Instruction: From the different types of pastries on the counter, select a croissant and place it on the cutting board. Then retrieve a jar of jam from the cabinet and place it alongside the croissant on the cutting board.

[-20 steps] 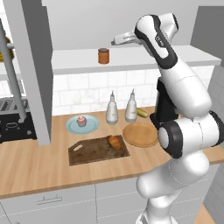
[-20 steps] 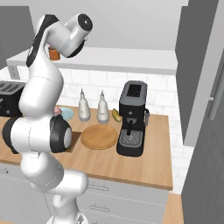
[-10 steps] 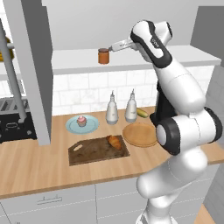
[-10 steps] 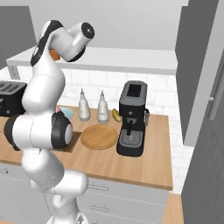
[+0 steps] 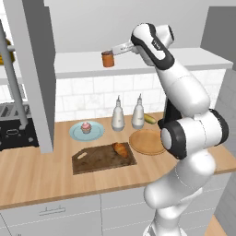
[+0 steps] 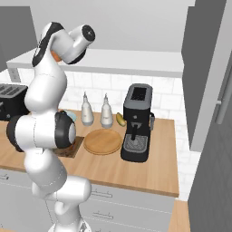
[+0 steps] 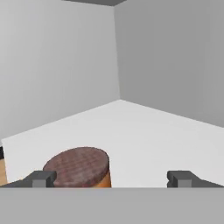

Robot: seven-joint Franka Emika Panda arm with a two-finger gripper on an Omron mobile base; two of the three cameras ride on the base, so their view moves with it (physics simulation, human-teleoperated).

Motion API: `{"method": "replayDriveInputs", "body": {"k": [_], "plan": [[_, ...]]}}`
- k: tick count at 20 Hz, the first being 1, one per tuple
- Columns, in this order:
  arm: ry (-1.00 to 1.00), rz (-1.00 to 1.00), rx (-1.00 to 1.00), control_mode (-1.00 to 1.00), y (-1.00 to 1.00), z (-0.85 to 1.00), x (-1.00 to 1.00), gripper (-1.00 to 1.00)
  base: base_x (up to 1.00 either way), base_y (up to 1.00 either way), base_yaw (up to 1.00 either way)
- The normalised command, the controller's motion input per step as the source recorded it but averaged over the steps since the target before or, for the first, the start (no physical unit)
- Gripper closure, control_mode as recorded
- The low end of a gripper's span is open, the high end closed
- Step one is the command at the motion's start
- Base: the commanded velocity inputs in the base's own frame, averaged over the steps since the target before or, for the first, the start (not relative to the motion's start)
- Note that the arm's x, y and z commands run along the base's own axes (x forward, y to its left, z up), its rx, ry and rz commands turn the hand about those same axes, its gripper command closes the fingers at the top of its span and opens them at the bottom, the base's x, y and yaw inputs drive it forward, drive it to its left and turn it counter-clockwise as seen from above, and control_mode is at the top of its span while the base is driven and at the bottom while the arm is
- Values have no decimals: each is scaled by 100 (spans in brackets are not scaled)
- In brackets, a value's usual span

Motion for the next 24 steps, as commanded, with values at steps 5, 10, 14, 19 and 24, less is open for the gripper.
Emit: {"method": "replayDriveInputs", "body": {"k": [5, 10, 14, 19, 24], "plan": [[1, 3, 2, -100, -10, -12, -23, -100, 0, 0, 0], [-1, 6, 9, -100, -17, -7, -66, -100, 0, 0, 0], [0, 16, 3, -100, 8, -10, -3, -100, 0, 0, 0], [0, 22, 0, -100, 11, -19, 13, -100, 0, 0, 0], [0, 16, 0, -100, 2, -5, 44, -100, 0, 0, 0]]}}
